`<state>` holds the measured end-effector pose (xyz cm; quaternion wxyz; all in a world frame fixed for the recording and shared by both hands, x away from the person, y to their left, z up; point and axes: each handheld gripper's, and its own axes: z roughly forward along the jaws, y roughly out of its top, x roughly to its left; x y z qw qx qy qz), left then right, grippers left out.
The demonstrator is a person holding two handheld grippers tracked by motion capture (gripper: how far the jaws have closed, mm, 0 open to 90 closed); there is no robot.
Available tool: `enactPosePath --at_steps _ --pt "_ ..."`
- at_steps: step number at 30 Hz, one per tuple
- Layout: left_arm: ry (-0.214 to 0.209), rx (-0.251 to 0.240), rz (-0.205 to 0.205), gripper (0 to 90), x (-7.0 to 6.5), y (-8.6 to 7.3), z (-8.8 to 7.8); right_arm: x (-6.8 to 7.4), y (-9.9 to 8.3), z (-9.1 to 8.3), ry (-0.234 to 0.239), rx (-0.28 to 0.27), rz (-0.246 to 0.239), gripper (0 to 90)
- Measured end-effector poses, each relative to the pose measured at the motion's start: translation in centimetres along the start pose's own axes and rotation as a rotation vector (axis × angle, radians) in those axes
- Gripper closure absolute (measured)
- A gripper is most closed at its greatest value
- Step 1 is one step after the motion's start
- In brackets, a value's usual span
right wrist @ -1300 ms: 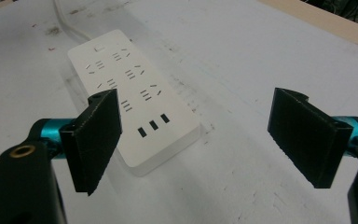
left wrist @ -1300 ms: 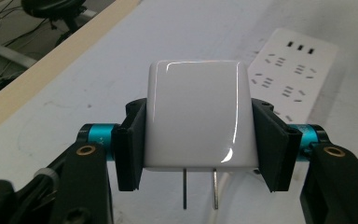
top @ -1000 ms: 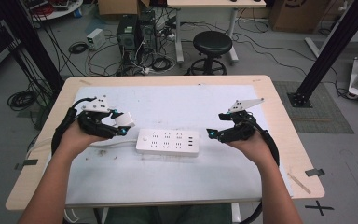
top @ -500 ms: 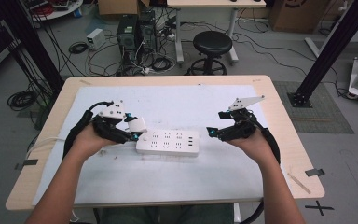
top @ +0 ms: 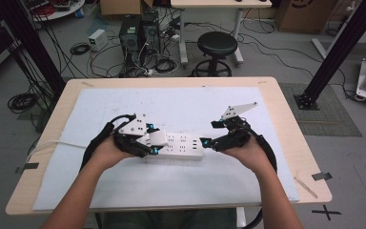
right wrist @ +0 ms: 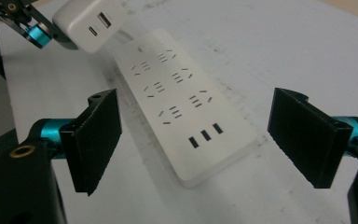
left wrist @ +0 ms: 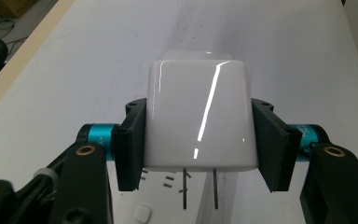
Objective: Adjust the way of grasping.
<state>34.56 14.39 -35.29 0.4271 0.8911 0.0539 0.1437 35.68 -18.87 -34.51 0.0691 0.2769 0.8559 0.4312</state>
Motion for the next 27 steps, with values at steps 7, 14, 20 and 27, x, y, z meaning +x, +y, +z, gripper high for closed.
enactPosePath --at_steps 7,14,20,27 --pt "0.009 -0.02 0.051 42.5 -2.1 0.2 1.4 1.4 0.1 1.2 0.05 0.013 0.017 17.9" --pt "0.072 -0.046 0.15 42.5 -4.1 0.6 2.5 2.5 -0.3 3.2 0.179 -0.022 0.108 17.8" --pt "0.114 -0.058 0.208 42.5 -5.0 0.9 2.9 3.0 -0.3 3.9 0.252 -0.041 0.145 17.9" --pt "0.164 -0.12 0.255 42.5 -6.2 1.2 2.9 3.4 -0.4 4.4 0.291 -0.041 0.176 17.9"
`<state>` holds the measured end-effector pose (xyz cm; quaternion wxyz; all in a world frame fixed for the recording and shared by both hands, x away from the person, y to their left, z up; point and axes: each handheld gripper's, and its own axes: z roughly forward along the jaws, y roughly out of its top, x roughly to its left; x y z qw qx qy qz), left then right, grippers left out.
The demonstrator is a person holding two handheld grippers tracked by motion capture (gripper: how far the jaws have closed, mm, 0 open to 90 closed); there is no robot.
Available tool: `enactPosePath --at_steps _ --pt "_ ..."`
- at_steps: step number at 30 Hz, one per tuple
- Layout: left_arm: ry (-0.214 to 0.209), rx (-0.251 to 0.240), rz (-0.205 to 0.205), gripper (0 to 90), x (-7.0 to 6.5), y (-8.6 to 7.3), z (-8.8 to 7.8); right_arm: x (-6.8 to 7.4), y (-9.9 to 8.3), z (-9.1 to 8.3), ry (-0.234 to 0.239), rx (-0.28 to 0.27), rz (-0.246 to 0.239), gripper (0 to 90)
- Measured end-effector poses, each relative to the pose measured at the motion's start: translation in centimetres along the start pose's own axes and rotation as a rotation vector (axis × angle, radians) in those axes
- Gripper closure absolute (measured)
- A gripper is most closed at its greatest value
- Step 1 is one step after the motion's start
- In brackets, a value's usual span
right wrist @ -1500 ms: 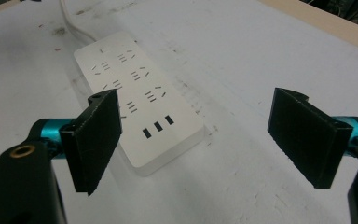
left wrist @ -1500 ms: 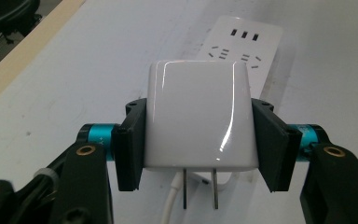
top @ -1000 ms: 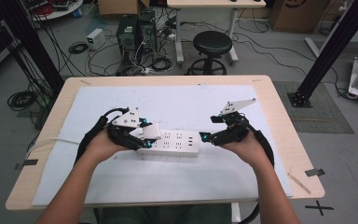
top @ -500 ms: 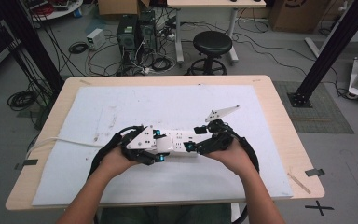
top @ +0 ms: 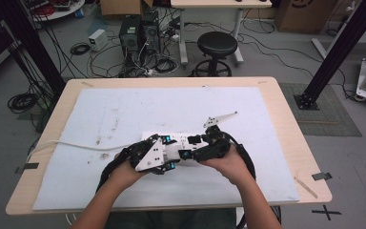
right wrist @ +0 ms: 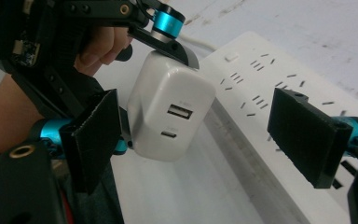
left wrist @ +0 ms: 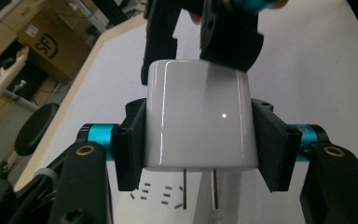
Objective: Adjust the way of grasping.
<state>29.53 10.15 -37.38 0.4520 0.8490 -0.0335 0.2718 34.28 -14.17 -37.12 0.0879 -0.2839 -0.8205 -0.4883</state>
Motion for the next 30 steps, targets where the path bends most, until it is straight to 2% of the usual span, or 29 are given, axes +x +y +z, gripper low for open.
enactPosePath --at_steps 2,3,7,8,9,10,11,12,13,14,16,18,20,25,30 --pt "0.004 -0.006 0.004 42.5 -0.1 0.1 0.0 -0.1 0.0 0.2 0.012 -0.001 -0.003 17.9" --pt "0.018 -0.01 0.02 42.5 -0.4 0.3 0.0 0.0 -0.1 0.6 0.041 0.006 0.013 18.6" --pt "0.034 -0.013 0.04 42.5 -0.7 0.5 0.1 0.1 -0.1 0.9 0.054 0.006 0.023 18.8" --pt "0.053 -0.006 0.049 42.5 -0.9 0.5 0.1 -0.1 -0.1 1.2 0.071 0.007 0.04 21.0" --pt "0.056 -0.003 0.055 42.5 -0.9 0.5 0.1 -0.1 -0.1 1.3 0.082 0.009 0.045 25.8" --pt "0.056 -0.003 0.055 42.5 -0.9 0.5 0.1 -0.1 -0.1 1.3 0.082 0.009 0.045 25.8" --pt "0.078 0.004 0.071 42.5 -1.0 0.6 0.1 -0.1 -0.1 1.3 0.095 0.009 0.045 28.6" --pt "0.078 0.004 0.071 42.5 -1.0 0.6 0.1 -0.1 -0.1 1.3 0.095 0.009 0.045 28.6" --pt "0.077 0.0 0.076 42.5 -1.0 0.6 0.0 -0.2 -0.1 1.4 0.115 0.005 0.048 29.9" --pt "0.105 0.007 0.093 42.5 -1.2 0.7 0.0 -0.2 -0.1 1.5 0.132 0.012 0.055 34.5" --pt "0.097 -0.004 0.098 42.5 -1.2 0.7 -0.1 -0.3 -0.1 1.5 0.143 0.012 0.068 35.2" --pt "0.107 0.003 0.113 42.5 -1.3 0.8 -0.1 -0.4 -0.1 1.5 0.143 0.008 0.074 35.6" --pt "0.104 0.011 0.126 42.5 -1.5 0.8 0.1 -0.7 -0.2 1.6 0.162 -0.002 0.086 38.9" --pt "0.095 0.009 0.117 42.5 -1.5 0.8 0.2 -0.7 -0.2 1.9 0.192 0.003 0.083 47.5" --pt "0.105 0.008 0.117 42.5 -1.4 0.7 0.1 -0.7 -0.2 1.9 0.219 -0.001 0.088 53.3"
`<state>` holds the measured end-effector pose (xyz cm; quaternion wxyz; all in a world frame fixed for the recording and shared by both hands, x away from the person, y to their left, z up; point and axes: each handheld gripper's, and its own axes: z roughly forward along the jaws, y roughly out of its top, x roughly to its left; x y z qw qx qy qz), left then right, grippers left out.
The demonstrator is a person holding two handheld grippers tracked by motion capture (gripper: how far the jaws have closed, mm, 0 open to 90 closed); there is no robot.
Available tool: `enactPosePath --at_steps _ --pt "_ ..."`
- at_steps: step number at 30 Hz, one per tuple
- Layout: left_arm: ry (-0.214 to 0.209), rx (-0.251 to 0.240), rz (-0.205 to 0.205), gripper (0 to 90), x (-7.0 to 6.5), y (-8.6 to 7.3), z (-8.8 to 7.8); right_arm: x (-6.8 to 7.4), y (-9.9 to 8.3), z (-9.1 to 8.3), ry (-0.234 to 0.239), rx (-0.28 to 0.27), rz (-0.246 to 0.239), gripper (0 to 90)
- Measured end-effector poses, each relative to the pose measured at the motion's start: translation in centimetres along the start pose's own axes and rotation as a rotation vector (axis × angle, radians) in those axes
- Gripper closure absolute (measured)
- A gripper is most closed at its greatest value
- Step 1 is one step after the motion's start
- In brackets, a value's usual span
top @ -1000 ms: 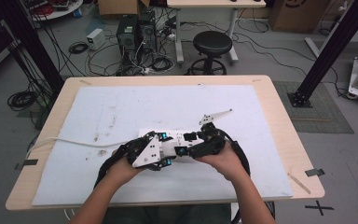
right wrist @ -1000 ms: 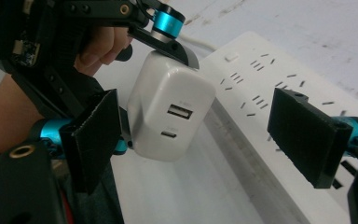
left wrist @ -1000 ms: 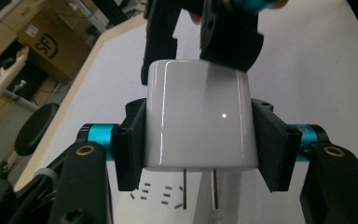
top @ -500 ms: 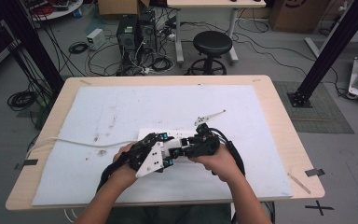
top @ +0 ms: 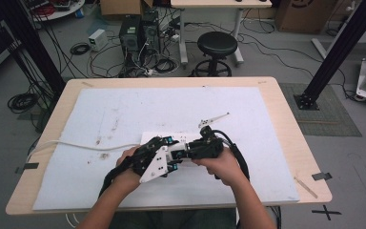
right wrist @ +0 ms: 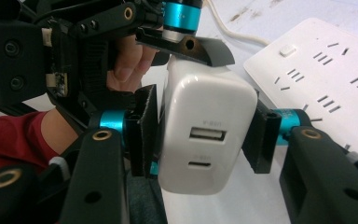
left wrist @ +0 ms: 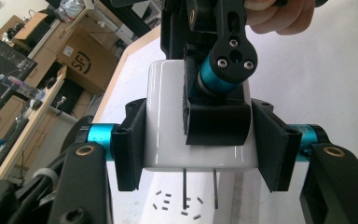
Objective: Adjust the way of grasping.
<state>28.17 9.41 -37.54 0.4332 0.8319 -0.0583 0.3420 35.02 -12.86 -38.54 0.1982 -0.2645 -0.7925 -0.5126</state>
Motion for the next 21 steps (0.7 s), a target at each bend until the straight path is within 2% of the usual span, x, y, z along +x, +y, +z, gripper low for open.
enactPosePath --at_steps 1,8,12,14,16,17,19,21 --pt "-0.001 -0.002 0.0 42.5 0.0 0.0 0.0 -0.03 0.01 0.0 0.013 -0.003 0.007 56.0" --pt "0.007 -0.006 0.005 42.5 -0.03 0.04 -0.11 -0.24 -0.01 0.02 0.043 -0.022 0.032 59.4" --pt "0.009 0.004 0.014 42.1 -0.14 -0.01 0.01 -0.25 0.01 0.08 0.041 -0.012 0.039 62.1" --pt "0.012 0.005 0.01 41.7 -0.22 -0.07 0.09 -0.12 0.05 0.04 0.031 -0.006 0.034 62.9" --pt "0.009 0.003 -0.015 40.0 -0.17 -0.18 0.21 -0.08 0.07 0.04 0.029 0.0 0.035 63.0" --pt "0.028 0.011 -0.027 25.6 -0.1 -0.17 0.25 -0.03 0.08 0.0 -0.008 0.012 0.029 63.1" --pt "0.026 -0.001 -0.049 25.4 0.13 -0.26 0.04 -0.12 0.06 -0.06 -0.016 0.013 0.031 63.1" --pt "0.038 -0.007 -0.058 20.8 0.31 -0.24 -0.29 -0.12 0.14 -0.61 -0.039 -0.001 0.025 63.1"
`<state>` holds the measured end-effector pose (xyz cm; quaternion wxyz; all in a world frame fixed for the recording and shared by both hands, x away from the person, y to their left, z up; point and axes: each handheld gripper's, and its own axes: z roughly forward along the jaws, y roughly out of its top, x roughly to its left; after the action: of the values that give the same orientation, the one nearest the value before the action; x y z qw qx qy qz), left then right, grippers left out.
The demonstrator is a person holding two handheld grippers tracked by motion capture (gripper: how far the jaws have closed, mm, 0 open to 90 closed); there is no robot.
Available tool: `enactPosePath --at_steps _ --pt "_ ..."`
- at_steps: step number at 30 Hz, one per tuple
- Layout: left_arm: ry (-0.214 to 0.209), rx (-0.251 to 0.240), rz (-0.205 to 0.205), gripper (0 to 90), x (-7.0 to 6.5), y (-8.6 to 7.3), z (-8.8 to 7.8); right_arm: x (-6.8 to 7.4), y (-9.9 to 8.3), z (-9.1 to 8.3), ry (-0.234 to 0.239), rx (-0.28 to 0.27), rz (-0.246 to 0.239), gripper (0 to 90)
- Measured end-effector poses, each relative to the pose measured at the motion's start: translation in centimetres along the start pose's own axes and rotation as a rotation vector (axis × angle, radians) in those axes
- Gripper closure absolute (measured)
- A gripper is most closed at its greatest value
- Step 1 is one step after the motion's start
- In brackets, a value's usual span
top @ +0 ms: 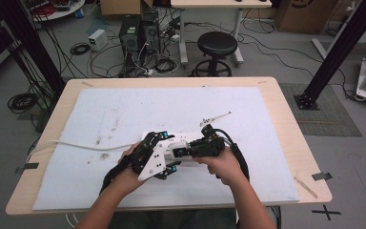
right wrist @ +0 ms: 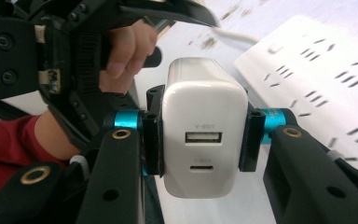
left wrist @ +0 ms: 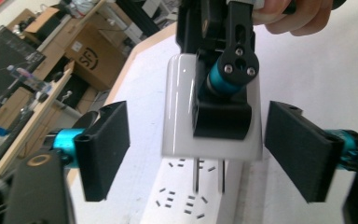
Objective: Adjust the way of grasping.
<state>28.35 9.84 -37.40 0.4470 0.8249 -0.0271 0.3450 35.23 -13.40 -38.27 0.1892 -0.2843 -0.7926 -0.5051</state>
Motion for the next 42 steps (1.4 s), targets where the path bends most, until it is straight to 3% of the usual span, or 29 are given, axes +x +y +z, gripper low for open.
enactPosePath --at_steps 6,9,12,13,17,18,20,21,22,25,31,32,42 --pt "-0.027 0.009 -0.031 19.2 0.5 -0.2 -0.6 0.1 0.1 -0.7 -0.039 -0.003 -0.017 63.1" --pt "-0.04 0.024 -0.079 19.2 1.6 -0.7 -1.4 0.6 0.3 -1.9 -0.101 -0.002 -0.041 63.1" --pt "-0.046 0.038 -0.086 19.2 1.9 -0.8 -1.5 0.7 0.3 -2.3 -0.121 -0.005 -0.053 63.1" --pt "-0.068 0.08 -0.132 19.2 3.1 -1.1 -2.3 1.0 0.4 -3.0 -0.156 -0.001 -0.077 63.1" --pt "-0.073 0.102 -0.166 19.2 3.8 -1.2 -2.8 1.2 0.5 -3.7 -0.179 -0.006 -0.086 63.1" --pt "-0.091 0.123 -0.201 19.2 4.6 -1.4 -3.3 1.2 0.5 -4.0 -0.189 -0.008 -0.098 63.1" --pt "-0.101 0.13 -0.217 19.0 5.0 -1.4 -3.6 1.3 0.6 -4.7 -0.215 -0.008 -0.096 63.1" --pt "-0.135 0.15 -0.259 19.0 5.8 -1.6 -3.9 1.3 0.7 -5.1 -0.224 -0.005 -0.101 63.1" --pt "-0.158 0.152 -0.275 15.5 6.2 -1.7 -4.1 1.3 0.8 -5.6 -0.249 -0.005 -0.113 63.1" --pt "-0.238 0.161 -0.329 15.4 7.3 -2.1 -4.4 1.5 0.8 -6.2 -0.263 -0.011 -0.118 63.1" --pt "-0.262 0.221 -0.38 14.9 9.0 -2.9 -4.9 1.6 0.7 -6.5 -0.288 -0.006 -0.132 63.0" --pt "-0.264 0.248 -0.412 12.8 9.8 -3.7 -5.0 1.5 0.7 -6.7 -0.309 0.001 -0.134 63.1" --pt "-0.275 0.315 -0.432 13.7 11.0 -5.4 -5.1 1.0 1.1 -7.5 -0.331 0.007 -0.131 63.0"
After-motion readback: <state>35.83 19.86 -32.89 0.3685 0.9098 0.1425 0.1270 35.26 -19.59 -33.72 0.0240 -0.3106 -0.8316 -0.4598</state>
